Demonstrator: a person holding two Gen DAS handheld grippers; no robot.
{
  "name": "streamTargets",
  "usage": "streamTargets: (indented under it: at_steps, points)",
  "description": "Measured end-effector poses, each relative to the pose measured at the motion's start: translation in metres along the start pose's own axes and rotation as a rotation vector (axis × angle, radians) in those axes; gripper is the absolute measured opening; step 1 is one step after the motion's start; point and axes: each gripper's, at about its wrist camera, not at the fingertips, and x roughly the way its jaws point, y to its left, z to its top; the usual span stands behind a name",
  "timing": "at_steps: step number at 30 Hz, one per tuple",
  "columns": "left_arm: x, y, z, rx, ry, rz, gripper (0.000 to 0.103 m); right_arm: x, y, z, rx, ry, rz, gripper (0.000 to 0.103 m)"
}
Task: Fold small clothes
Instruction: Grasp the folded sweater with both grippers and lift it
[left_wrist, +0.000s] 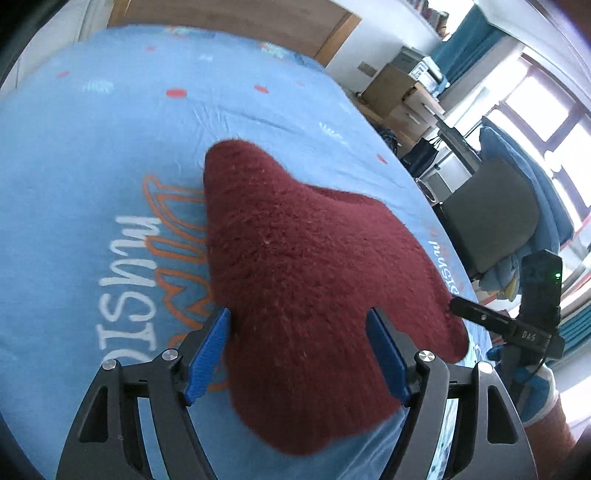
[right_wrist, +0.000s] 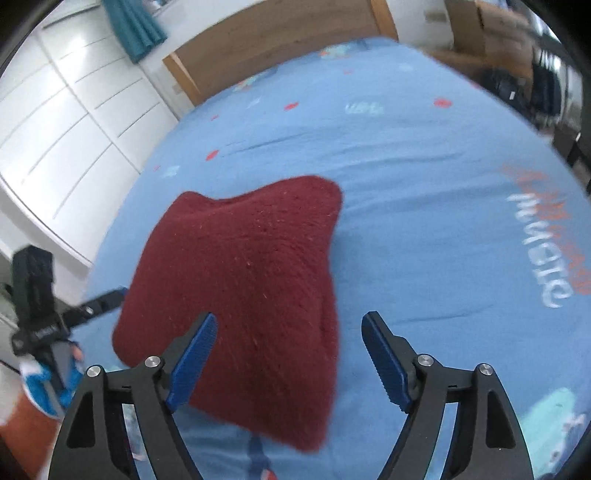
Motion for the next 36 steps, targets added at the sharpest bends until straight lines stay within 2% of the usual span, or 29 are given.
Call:
streamTargets:
  at_steps: [2, 5, 10, 13, 15, 16, 18, 23, 24, 30, 36]
  points:
    - [0.008, 0.007, 0.002, -0.028, 0.009, 0.003, 0.078, 0.017, -0.003, 0.004, 0.027, 0.046, 0.011, 0.083]
    - [0.016, 0.022, 0.002, -0.091, 0.025, -0.04, 0.085, 0.039, -0.013, 0.002, 0.084, 0.105, 0.059, 0.086]
    - [0.027, 0.04, -0.001, -0.172, 0.066, -0.147, 0.088, 0.066, -0.032, -0.007, 0.192, 0.197, 0.224, 0.089]
    - [0.027, 0.043, 0.002, -0.166, 0.081, -0.155, 0.081, 0.068, -0.032, -0.01, 0.161, 0.204, 0.25, 0.089]
    - [0.023, 0.045, 0.007, -0.169, 0.08, -0.147, 0.074, 0.067, -0.029, -0.01, 0.139, 0.211, 0.255, 0.082]
    - [0.02, 0.047, 0.008, -0.175, 0.076, -0.145, 0.072, 0.07, -0.026, -0.009, 0.138, 0.22, 0.28, 0.074]
    - [0.017, 0.049, 0.009, -0.185, 0.065, -0.153, 0.064, 0.075, -0.022, -0.007, 0.14, 0.229, 0.301, 0.072]
    - [-0.003, 0.058, 0.003, -0.204, 0.027, -0.205, 0.051, 0.066, -0.007, -0.009, 0.108, 0.187, 0.293, 0.053]
    - [-0.013, 0.061, 0.006, -0.202, 0.02, -0.224, 0.049, 0.061, -0.004, -0.009, 0.095, 0.171, 0.29, 0.051]
    - [-0.075, 0.078, 0.011, -0.159, -0.036, -0.238, 0.049, 0.036, 0.022, -0.003, 0.065, 0.101, 0.357, 0.047]
    - [-0.128, 0.128, -0.006, -0.148, -0.033, -0.149, 0.05, 0.047, 0.076, 0.001, 0.013, 0.101, 0.447, 0.046]
